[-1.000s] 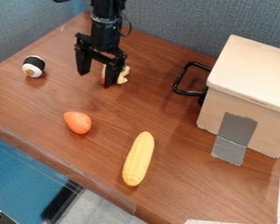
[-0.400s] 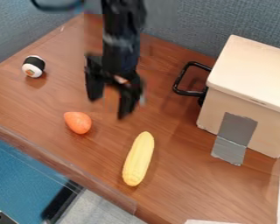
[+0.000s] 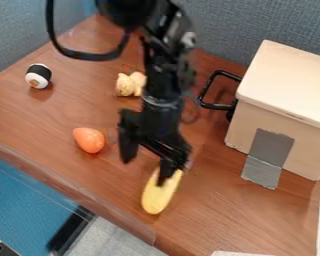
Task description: Pick up the corn and move it to the left side of the table
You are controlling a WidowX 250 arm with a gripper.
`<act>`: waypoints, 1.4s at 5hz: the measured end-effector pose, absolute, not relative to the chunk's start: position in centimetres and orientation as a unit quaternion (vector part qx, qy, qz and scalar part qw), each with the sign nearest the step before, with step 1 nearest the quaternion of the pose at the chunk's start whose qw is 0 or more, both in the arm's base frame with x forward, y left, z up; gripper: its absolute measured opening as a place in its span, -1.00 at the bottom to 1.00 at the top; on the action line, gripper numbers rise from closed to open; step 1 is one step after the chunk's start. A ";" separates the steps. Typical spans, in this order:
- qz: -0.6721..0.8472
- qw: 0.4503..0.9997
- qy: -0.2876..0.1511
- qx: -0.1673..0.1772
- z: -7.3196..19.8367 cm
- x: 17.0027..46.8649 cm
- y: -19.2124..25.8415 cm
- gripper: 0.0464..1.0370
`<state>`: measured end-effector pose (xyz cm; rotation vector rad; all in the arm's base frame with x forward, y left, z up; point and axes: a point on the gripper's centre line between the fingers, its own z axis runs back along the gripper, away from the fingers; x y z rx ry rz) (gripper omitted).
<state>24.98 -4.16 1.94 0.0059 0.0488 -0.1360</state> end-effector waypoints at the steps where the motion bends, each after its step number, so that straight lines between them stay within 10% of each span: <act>1: -0.056 0.998 0.038 0.013 0.2 24.4 -4.8 0.93; 4: -0.053 0.997 0.047 0.011 -0.5 26.2 -3.8 0.15; 7: -0.001 0.998 0.019 -0.054 7.2 28.4 8.9 0.15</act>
